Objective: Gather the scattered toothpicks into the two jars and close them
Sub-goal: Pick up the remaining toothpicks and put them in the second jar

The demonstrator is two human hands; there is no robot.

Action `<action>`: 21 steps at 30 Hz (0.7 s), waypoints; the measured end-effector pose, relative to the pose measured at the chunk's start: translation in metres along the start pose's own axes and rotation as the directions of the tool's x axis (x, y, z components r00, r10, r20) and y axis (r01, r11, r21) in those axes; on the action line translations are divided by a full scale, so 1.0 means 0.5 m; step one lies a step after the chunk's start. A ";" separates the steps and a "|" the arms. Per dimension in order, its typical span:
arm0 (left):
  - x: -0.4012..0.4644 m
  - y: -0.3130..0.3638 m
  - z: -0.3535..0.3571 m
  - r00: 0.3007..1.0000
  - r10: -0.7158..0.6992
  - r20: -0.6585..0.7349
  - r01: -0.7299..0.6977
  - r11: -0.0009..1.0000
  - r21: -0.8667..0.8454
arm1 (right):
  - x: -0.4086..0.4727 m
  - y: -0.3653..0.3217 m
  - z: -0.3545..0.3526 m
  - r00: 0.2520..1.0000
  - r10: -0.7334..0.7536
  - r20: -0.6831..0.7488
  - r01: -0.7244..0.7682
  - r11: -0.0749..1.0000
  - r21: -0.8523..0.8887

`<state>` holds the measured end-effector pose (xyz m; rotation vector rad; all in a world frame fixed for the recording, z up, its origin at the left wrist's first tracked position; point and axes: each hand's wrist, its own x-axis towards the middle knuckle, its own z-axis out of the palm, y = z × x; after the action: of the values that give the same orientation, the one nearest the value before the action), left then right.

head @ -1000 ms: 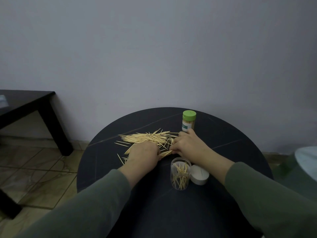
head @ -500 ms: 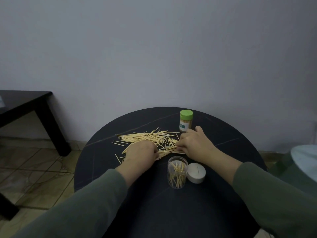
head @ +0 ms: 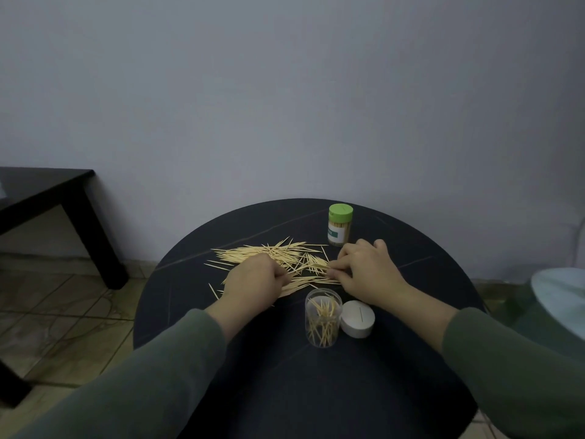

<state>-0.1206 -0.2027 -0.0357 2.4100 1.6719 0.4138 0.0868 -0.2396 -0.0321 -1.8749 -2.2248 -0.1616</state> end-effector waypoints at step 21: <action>-0.070 0.069 -0.075 0.999 -0.019 0.033 0.038 0.510 -0.859 | -0.038 -0.051 -0.034 0.977 0.139 -0.163 0.040 0.630 0.776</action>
<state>-0.1136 -0.2479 0.0058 1.5858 1.0514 0.9487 0.0666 -0.2663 -0.0186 -1.3304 -1.6628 0.5250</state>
